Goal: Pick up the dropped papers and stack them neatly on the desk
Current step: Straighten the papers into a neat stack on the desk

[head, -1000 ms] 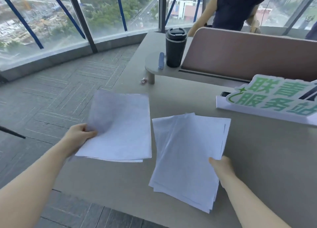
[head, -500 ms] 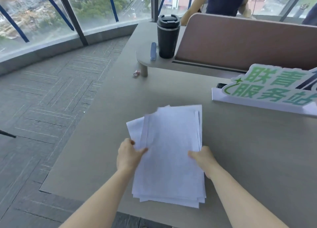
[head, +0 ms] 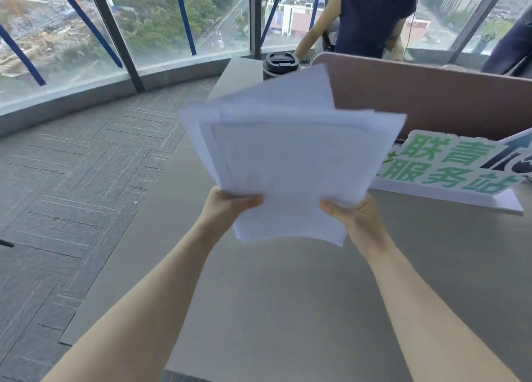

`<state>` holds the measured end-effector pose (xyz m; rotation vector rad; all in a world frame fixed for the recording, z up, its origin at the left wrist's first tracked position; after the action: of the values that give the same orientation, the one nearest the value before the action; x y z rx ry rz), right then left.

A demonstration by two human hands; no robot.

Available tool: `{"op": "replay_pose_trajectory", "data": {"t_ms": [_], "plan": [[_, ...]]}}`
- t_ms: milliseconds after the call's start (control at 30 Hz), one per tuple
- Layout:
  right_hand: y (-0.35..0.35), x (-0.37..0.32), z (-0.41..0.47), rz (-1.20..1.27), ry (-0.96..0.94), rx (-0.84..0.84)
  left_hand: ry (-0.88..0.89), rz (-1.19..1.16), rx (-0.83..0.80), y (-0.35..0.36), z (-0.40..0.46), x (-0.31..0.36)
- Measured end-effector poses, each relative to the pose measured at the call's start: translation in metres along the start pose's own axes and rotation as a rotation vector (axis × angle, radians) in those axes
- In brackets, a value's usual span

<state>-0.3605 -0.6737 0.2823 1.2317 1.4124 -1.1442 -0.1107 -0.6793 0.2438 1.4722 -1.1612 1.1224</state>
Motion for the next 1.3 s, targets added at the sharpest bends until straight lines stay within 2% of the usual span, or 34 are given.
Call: {"op": "replay_pose_trajectory", "data": {"t_ms": [100,200,267,333,400,500,567,667,733,800,867,933,1033,1100,1133,1200,1300], "plan": [[0.009,0.031,-0.009,-0.038,0.082,0.027,-0.108,0.121,0.024,-0.005,-0.016,-0.033],[0.006,0.045,-0.016,-0.011,0.088,0.150,-0.142,0.201,0.079,-0.006,-0.025,-0.057],[-0.002,0.034,-0.014,-0.035,-0.012,0.230,-0.129,0.278,0.144,-0.009,-0.021,-0.058],[-0.014,0.004,-0.016,-0.058,-0.200,0.322,-0.050,0.394,0.176,-0.013,-0.011,-0.042],[-0.025,-0.035,-0.018,-0.237,-0.413,0.356,0.079,0.569,0.154,-0.016,-0.003,-0.013],[-0.022,-0.072,-0.012,-0.743,-0.571,0.262,0.302,0.906,0.022,-0.014,0.001,0.040],[-0.017,-0.076,-0.007,-0.816,-0.542,0.242,0.421,1.079,-0.043,-0.010,0.000,0.066],[-0.019,-0.069,-0.006,-0.653,-0.413,0.230,0.515,1.286,-0.115,-0.011,-0.005,0.087],[-0.019,-0.056,-0.003,-0.499,-0.225,0.088,0.569,1.357,-0.149,-0.010,-0.009,0.096],[-0.014,-0.039,-0.001,-0.351,-0.058,-0.007,0.572,1.413,-0.175,-0.010,-0.011,0.097],[-0.012,-0.023,0.000,-0.310,-0.028,0.057,0.468,1.462,-0.130,-0.022,-0.009,0.097],[-0.015,-0.013,0.000,-0.259,-0.039,0.133,0.280,1.362,-0.042,-0.047,-0.004,0.097],[-0.025,-0.004,-0.002,-0.164,-0.025,0.207,0.142,0.757,0.017,-0.088,-0.002,0.084],[-0.027,-0.005,-0.002,-0.139,-0.043,0.242,0.098,0.324,-0.015,-0.098,-0.009,0.070],[-0.026,-0.006,-0.001,-0.137,-0.063,0.247,0.086,0.203,-0.050,-0.097,-0.012,0.061],[-0.023,-0.012,0.000,-0.123,-0.109,0.246,0.095,0.105,-0.088,-0.086,-0.012,0.049],[-0.022,-0.015,-0.003,-0.078,-0.162,0.268,0.163,-0.012,0.040,-0.074,-0.006,0.041]]}}
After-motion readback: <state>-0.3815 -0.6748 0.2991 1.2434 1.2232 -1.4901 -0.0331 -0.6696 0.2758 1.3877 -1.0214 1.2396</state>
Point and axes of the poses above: each hand's wrist, its own z-axis towards the middle knuckle, its own y-axis out of the palm, x = y × z, the point moved 3 cm from there along z, towards the middle knuckle, and after that the axes turned 2 degrees about y, right-handed, at the moved point
